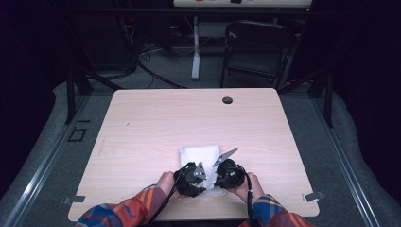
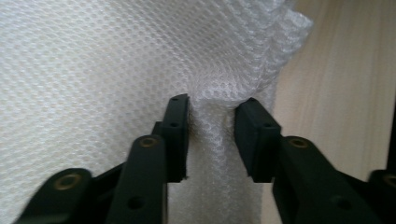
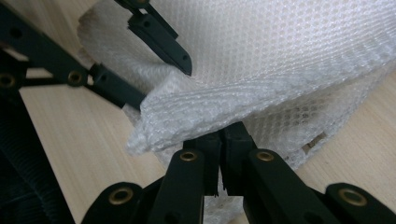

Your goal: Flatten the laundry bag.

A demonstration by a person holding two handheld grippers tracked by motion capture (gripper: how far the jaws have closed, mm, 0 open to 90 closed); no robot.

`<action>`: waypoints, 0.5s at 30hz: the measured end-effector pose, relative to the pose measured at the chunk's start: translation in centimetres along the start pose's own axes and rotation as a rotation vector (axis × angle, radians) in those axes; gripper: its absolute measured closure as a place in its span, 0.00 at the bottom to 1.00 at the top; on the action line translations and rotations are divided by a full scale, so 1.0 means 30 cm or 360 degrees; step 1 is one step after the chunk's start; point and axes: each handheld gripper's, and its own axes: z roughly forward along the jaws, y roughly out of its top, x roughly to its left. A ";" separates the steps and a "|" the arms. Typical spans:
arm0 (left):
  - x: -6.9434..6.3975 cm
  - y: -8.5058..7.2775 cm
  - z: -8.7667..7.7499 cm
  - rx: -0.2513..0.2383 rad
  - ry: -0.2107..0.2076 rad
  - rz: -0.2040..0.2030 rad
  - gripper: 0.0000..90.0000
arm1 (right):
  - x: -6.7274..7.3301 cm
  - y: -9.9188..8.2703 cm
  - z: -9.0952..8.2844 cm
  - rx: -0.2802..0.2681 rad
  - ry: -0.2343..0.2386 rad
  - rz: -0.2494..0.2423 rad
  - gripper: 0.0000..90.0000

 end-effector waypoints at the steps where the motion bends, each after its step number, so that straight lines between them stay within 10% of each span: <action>1: 0.004 -0.002 -0.001 -0.0008 0.0002 -0.0005 0.81 | -0.001 -0.002 0.003 0.0001 -0.0004 -0.0007 0.98; 15: 0.065 -0.018 -0.064 -0.0148 -0.0034 -0.0192 0.92 | -0.013 -0.028 0.025 0.0036 0.0014 -0.0085 1.00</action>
